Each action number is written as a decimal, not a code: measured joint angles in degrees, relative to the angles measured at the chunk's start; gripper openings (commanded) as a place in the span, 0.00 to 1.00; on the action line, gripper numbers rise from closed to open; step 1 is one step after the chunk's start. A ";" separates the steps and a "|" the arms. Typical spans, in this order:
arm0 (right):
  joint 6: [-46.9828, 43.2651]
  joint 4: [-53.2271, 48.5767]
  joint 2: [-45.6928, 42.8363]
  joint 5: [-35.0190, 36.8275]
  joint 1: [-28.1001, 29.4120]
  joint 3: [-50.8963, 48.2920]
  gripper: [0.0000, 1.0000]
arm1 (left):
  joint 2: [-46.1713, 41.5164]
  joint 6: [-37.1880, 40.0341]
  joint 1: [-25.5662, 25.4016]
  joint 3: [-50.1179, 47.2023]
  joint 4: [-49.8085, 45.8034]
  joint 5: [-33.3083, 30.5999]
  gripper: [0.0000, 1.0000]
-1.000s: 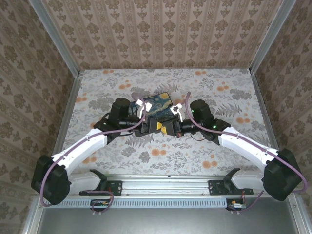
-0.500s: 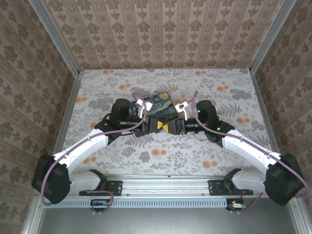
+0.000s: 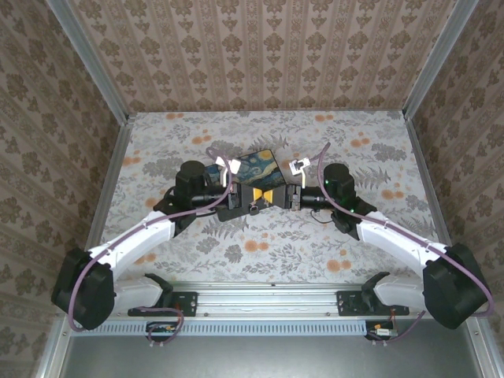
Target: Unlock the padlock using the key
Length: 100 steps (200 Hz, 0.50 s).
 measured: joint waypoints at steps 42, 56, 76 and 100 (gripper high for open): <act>1.03 1.70 0.28 -0.04 0.00 -0.37 0.32 | -0.44 -2.12 0.68 -1.18 3.19 0.02 0.00; 1.22 2.58 0.90 -0.04 0.02 -0.37 0.31 | -0.44 -2.75 0.83 -1.44 3.80 0.02 0.00; 1.66 3.02 1.64 -0.07 0.09 -0.42 0.30 | -0.44 -3.54 0.83 -1.57 4.96 0.04 0.00; 2.21 3.96 2.27 -0.07 0.13 -0.42 0.30 | -0.44 -4.28 0.83 -1.66 6.27 0.28 0.00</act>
